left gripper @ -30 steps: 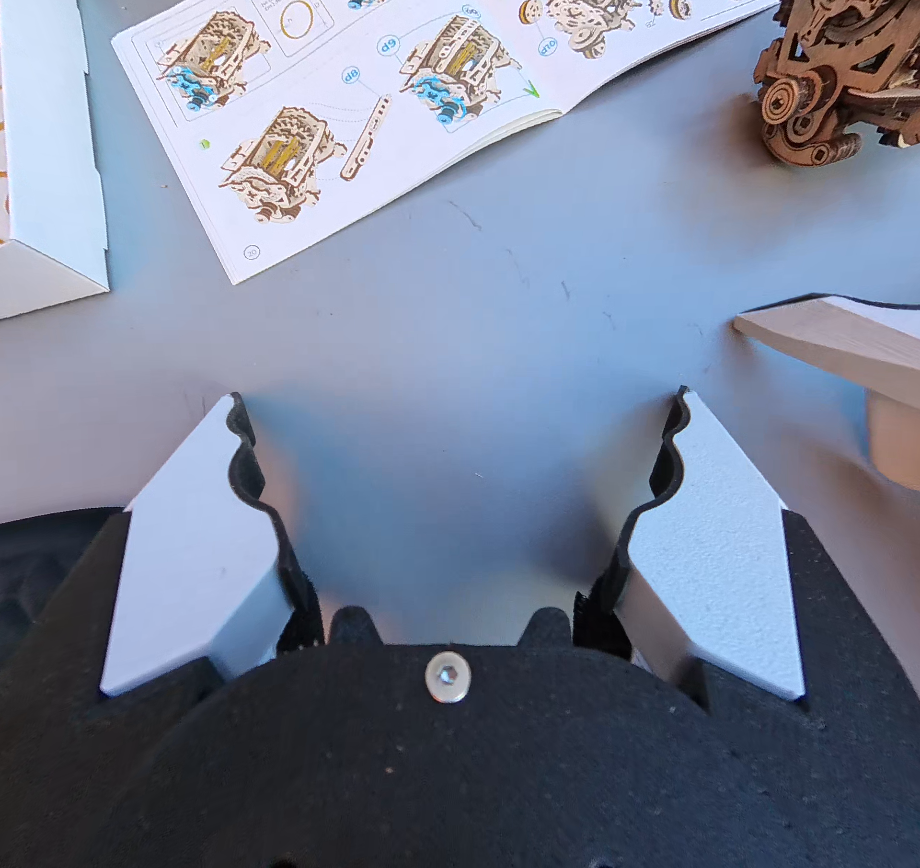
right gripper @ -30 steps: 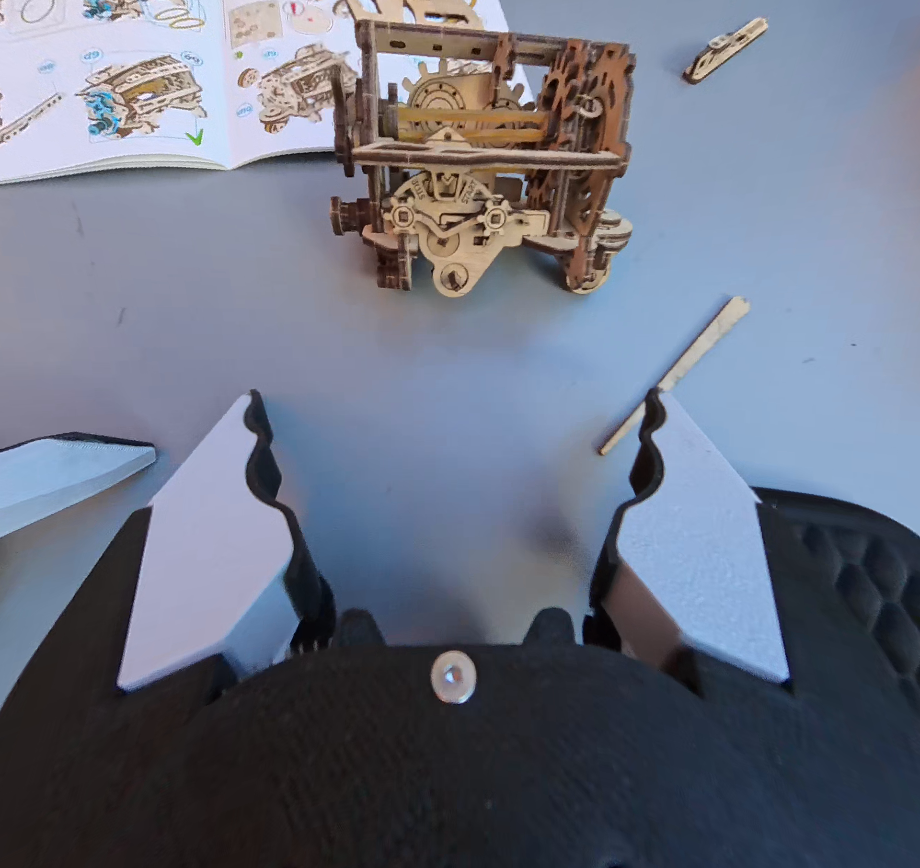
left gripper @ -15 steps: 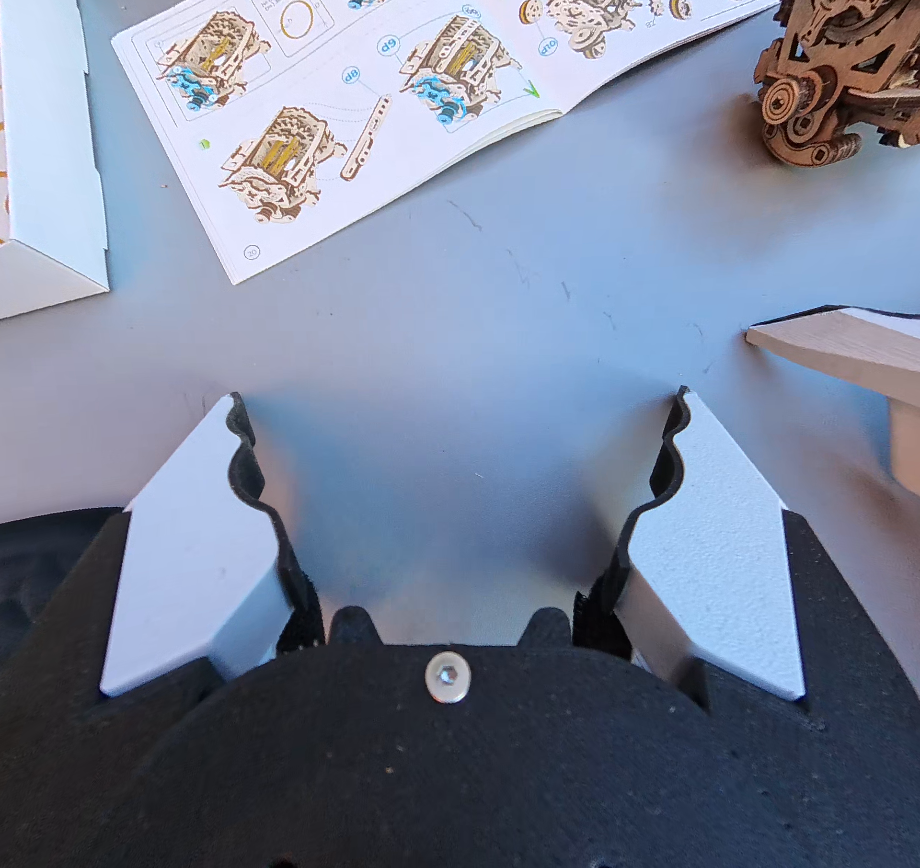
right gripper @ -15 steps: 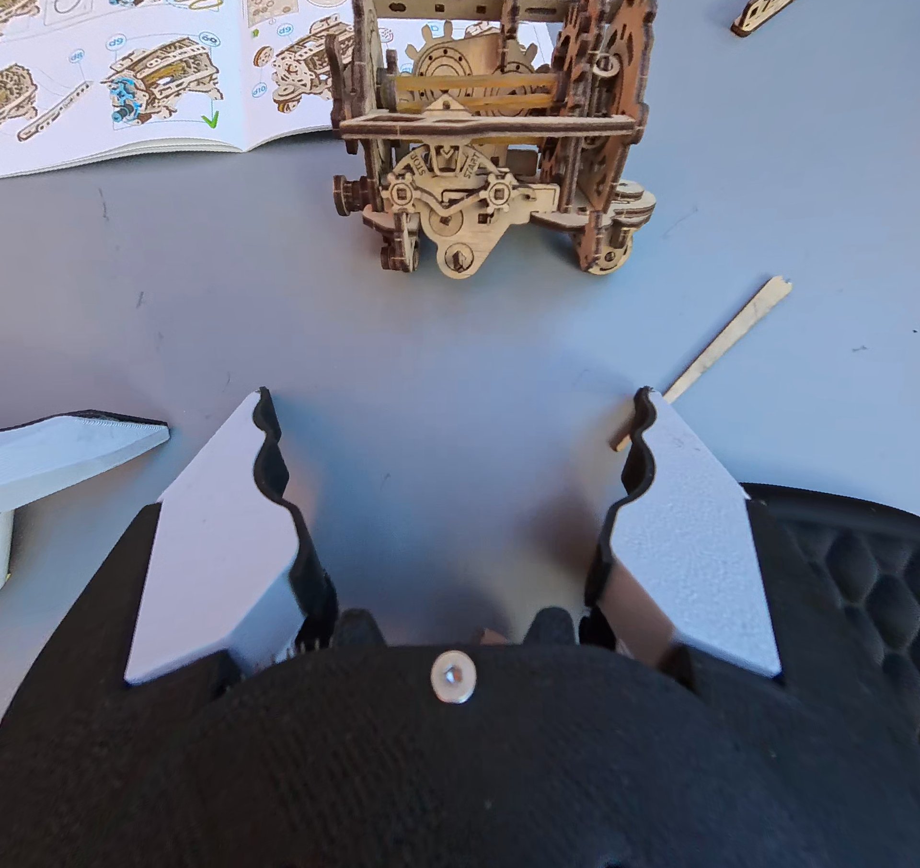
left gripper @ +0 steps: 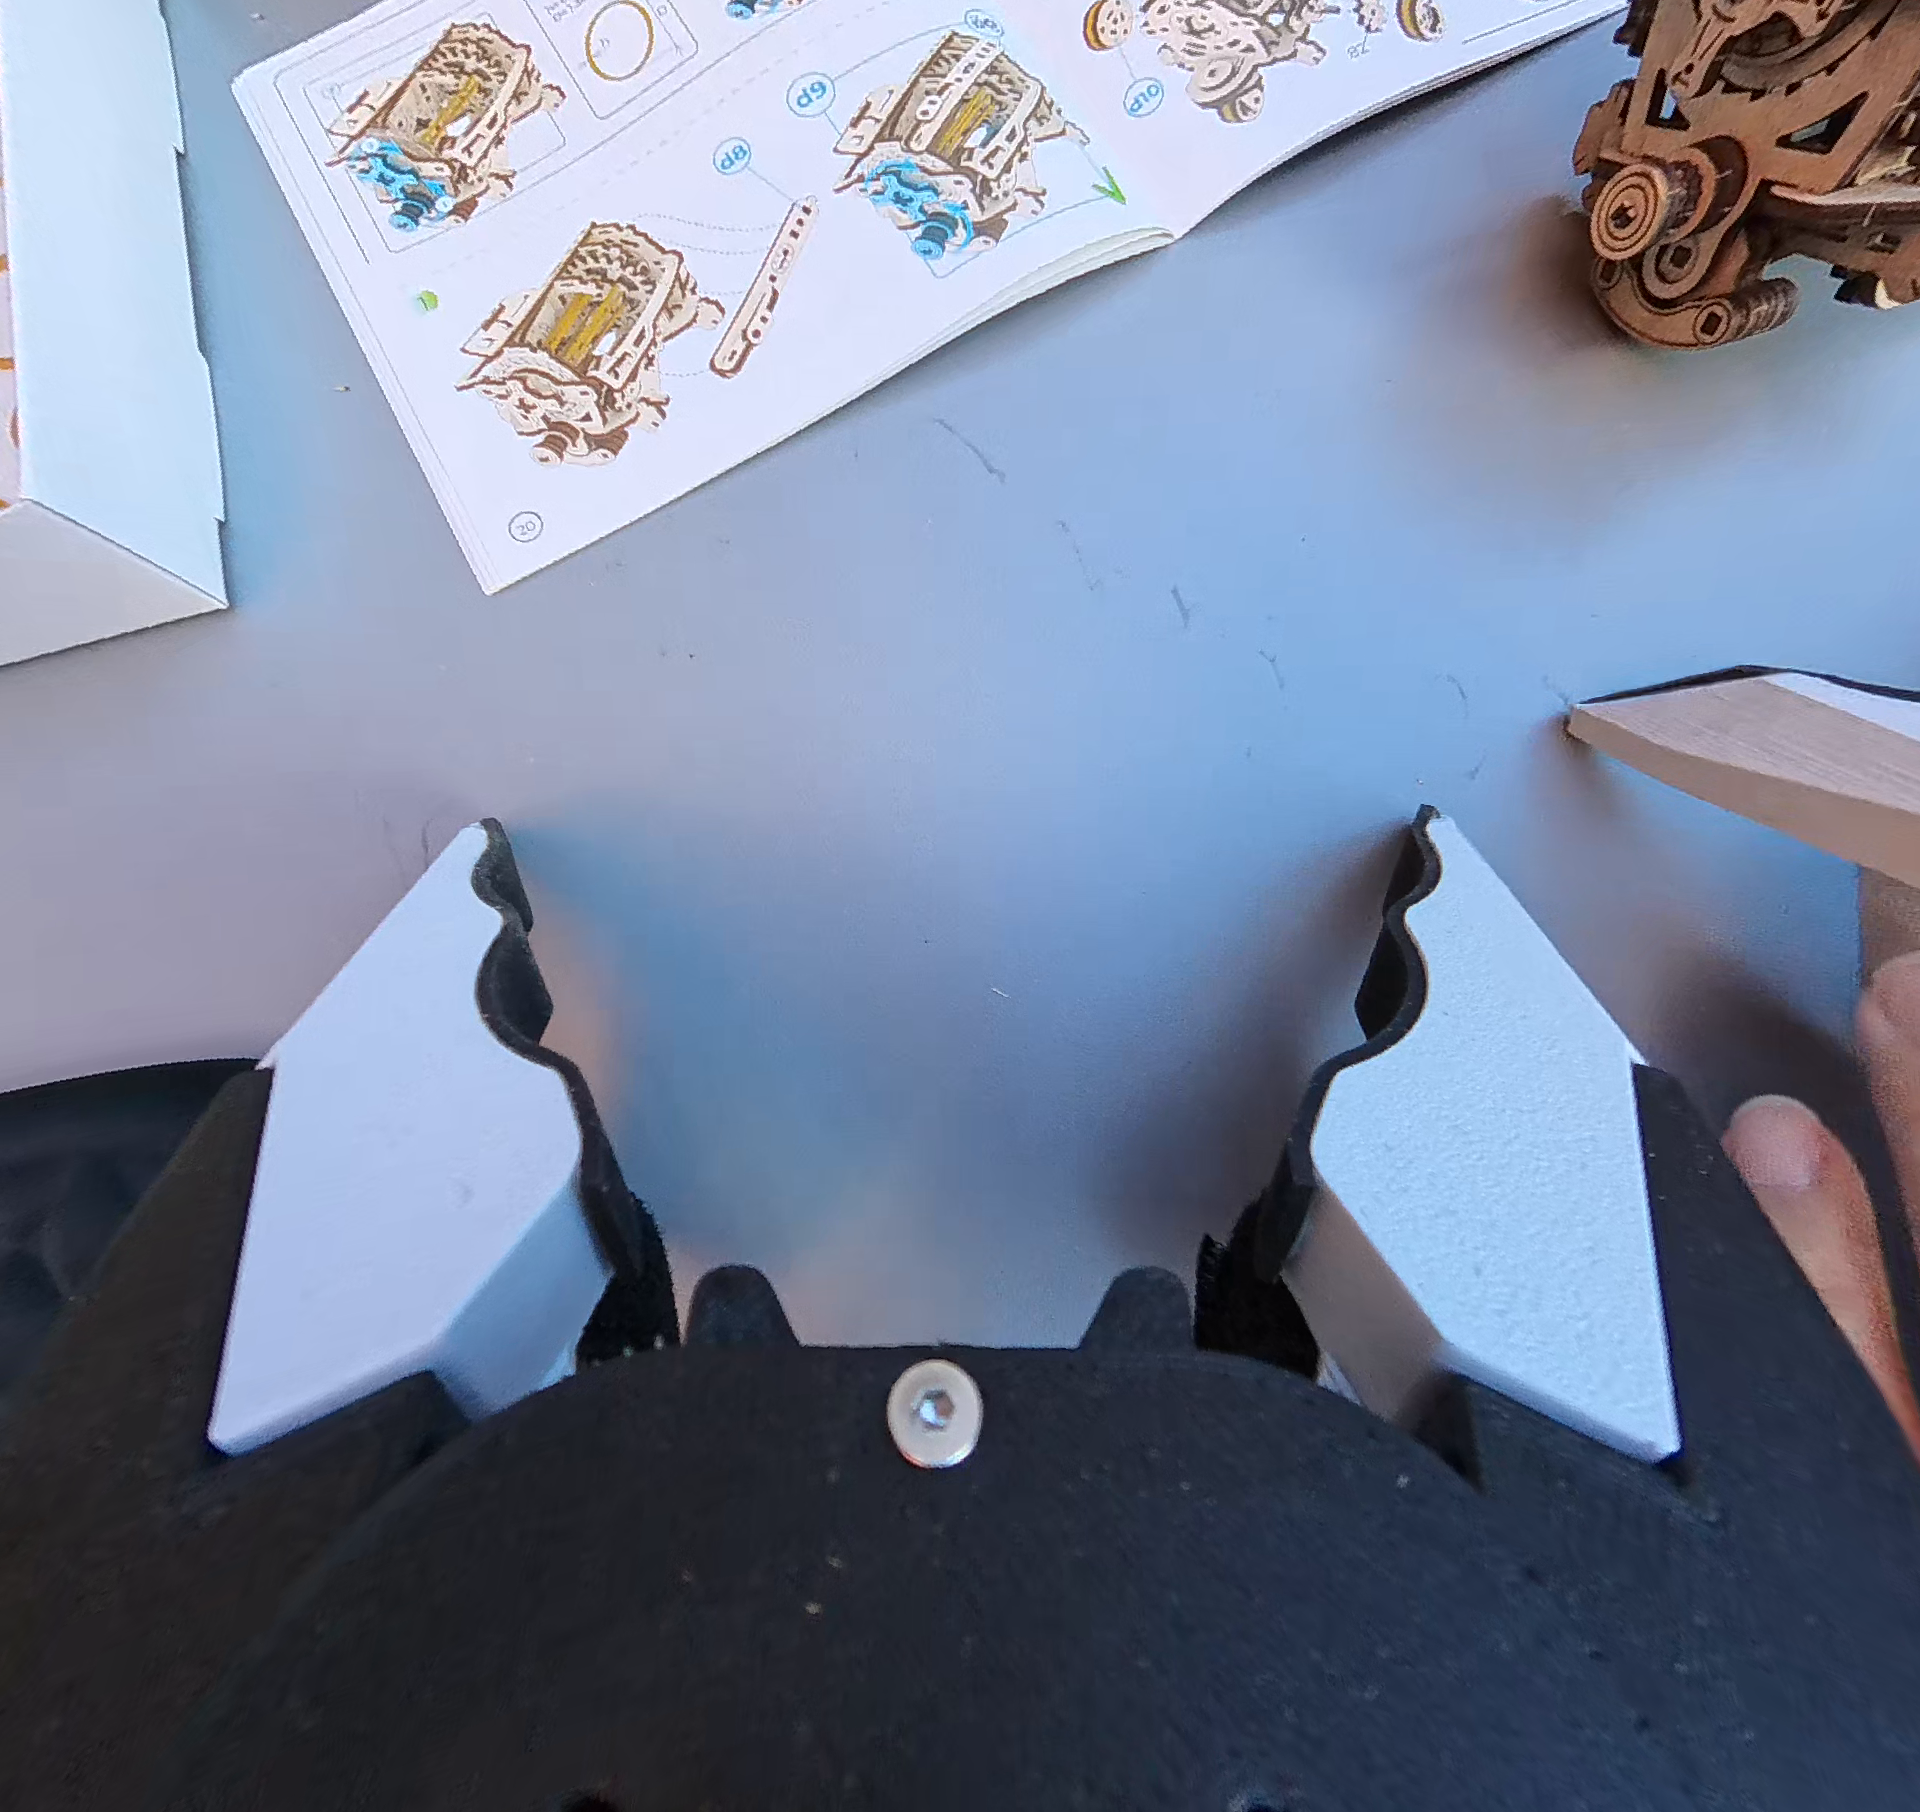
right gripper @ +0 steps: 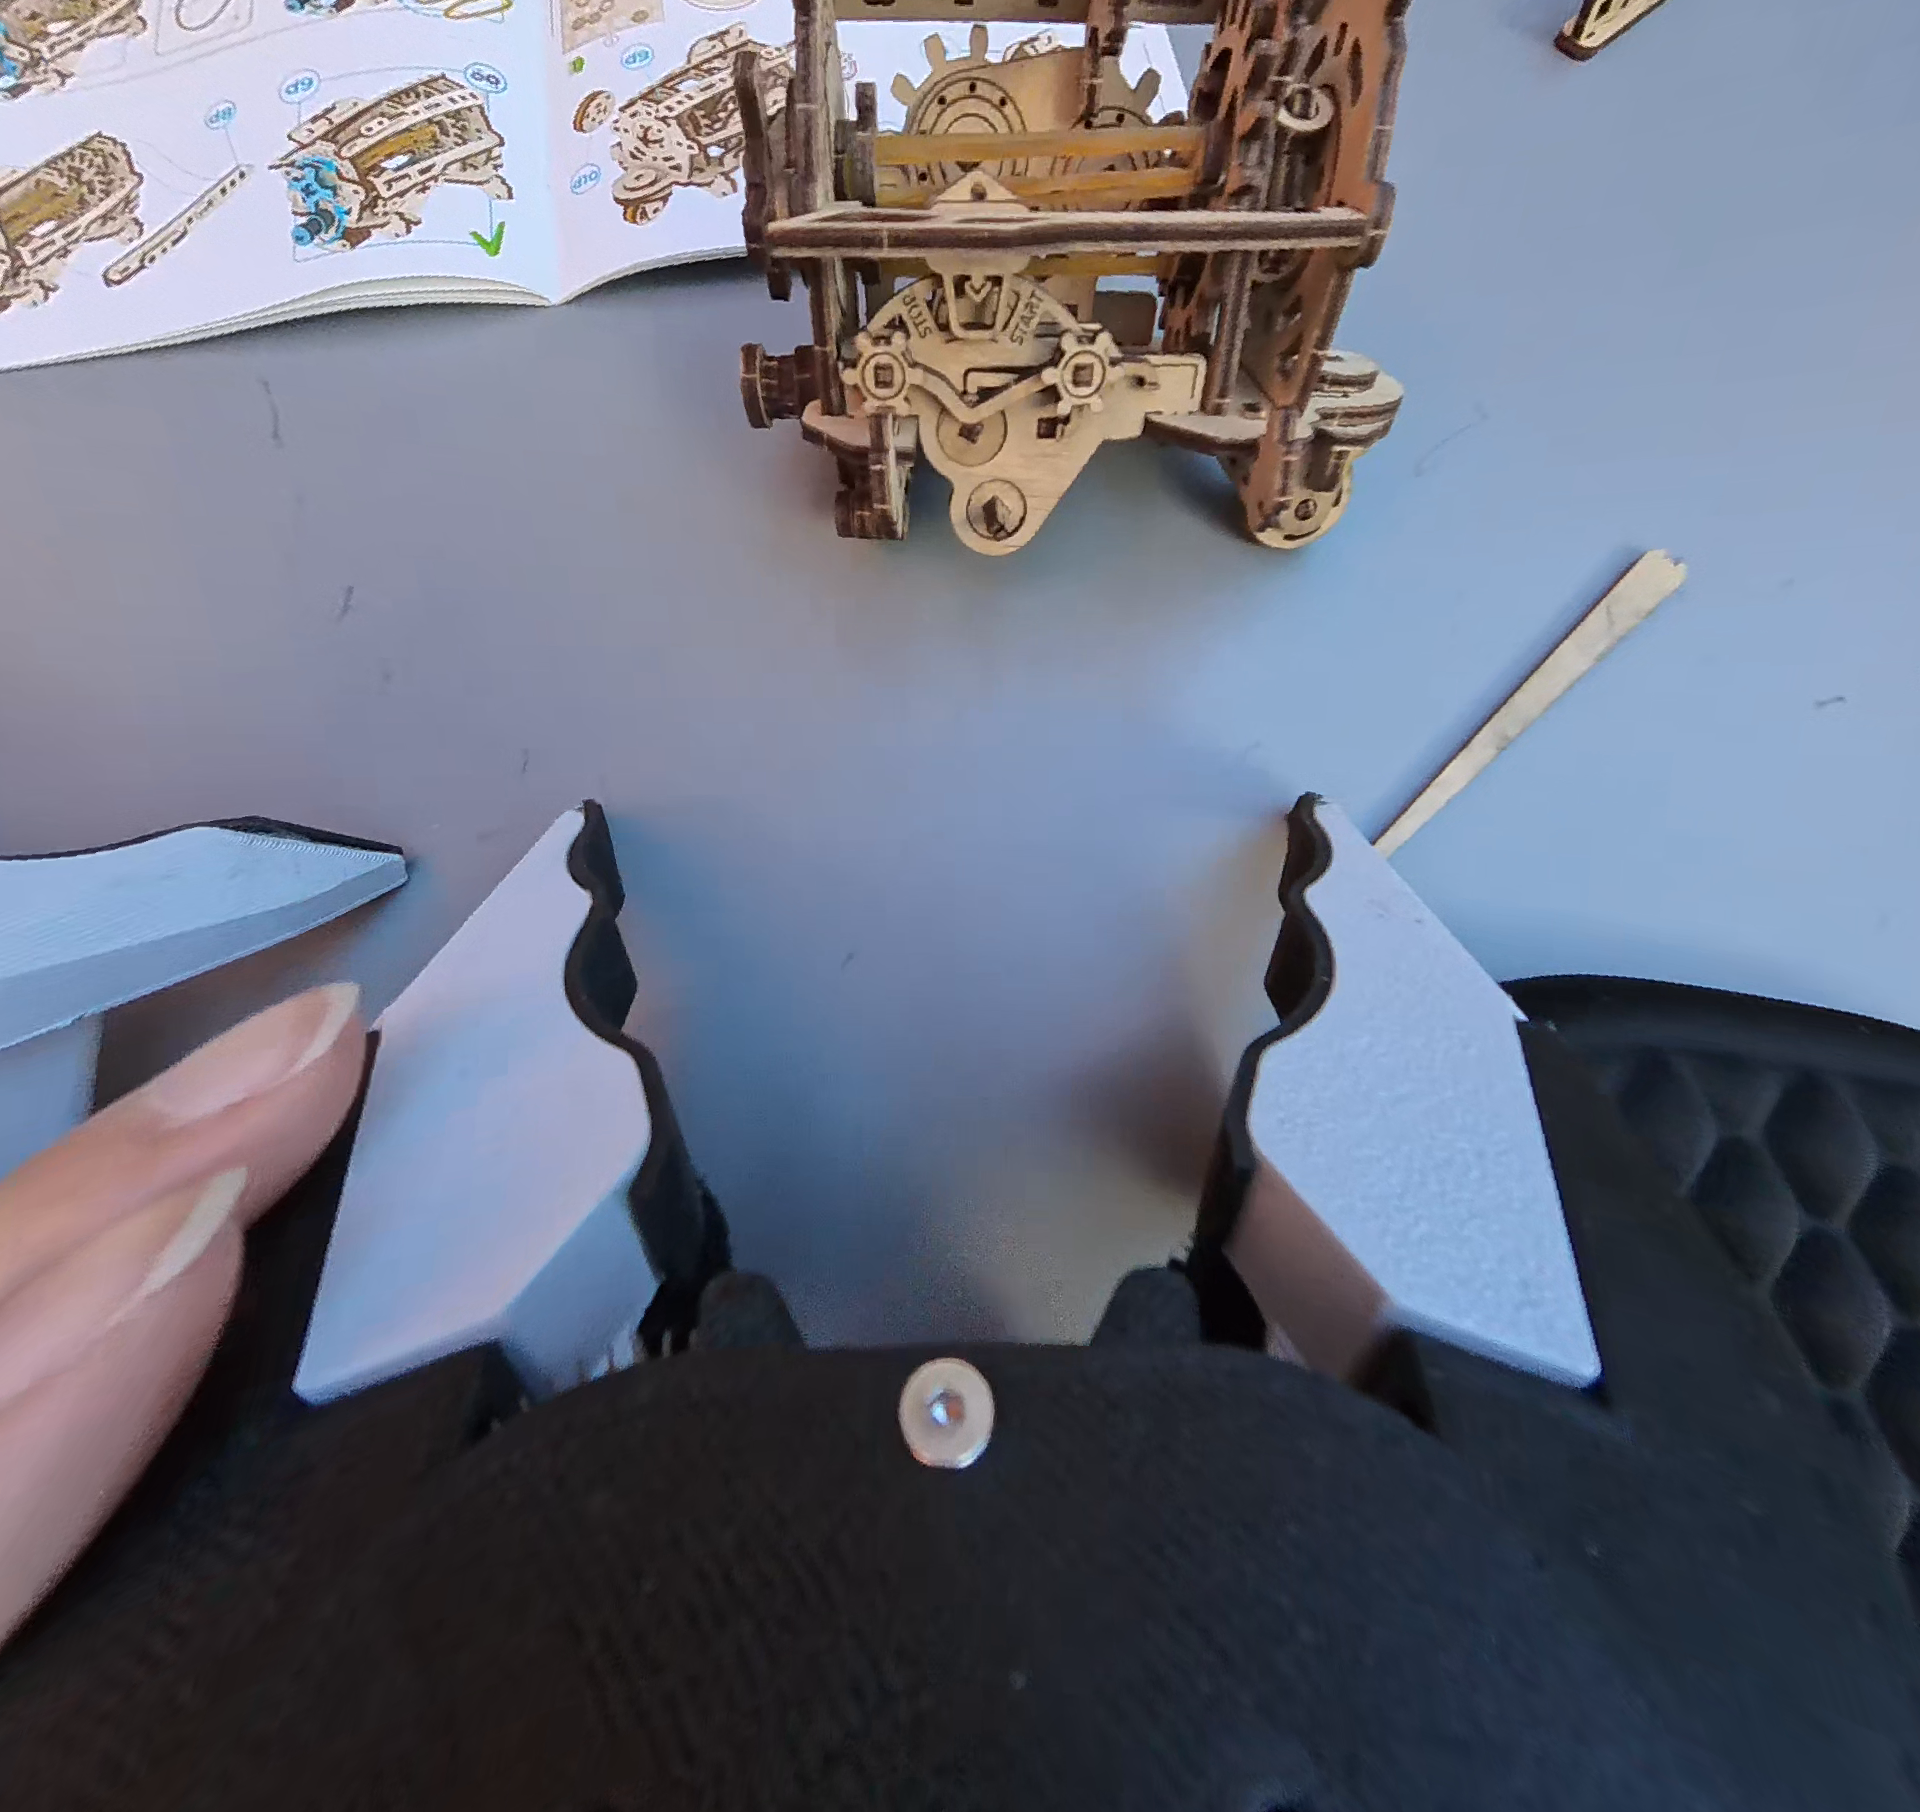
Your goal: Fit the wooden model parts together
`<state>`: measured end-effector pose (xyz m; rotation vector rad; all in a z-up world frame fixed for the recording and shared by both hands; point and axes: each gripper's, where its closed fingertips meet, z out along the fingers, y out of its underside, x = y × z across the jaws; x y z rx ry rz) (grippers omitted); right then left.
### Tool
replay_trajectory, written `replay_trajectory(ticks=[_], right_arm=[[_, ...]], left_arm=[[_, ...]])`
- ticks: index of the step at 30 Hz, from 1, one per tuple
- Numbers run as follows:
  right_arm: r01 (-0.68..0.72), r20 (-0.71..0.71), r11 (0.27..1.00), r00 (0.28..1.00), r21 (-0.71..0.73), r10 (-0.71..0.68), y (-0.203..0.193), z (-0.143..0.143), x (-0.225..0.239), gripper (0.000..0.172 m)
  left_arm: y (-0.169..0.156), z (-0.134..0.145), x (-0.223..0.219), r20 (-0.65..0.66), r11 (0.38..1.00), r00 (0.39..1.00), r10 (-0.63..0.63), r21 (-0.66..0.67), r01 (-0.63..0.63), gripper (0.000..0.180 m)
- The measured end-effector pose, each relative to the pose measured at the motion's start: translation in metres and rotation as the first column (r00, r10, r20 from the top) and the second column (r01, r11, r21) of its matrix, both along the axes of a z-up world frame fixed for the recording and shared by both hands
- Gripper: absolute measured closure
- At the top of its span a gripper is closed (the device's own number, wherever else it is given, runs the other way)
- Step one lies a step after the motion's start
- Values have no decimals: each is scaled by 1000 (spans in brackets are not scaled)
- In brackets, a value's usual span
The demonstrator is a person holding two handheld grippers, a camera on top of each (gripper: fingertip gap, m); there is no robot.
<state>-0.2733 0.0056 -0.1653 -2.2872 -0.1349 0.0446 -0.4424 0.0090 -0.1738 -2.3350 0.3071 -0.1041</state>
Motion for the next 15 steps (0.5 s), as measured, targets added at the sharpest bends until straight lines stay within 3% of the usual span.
replay_trajectory(ticks=[15], right_arm=[[8,-9,1000,1000,-6,-8,0,-1,1,43]], left_arm=[[-1,0,0,0,1000,1000,0,0,0,24]])
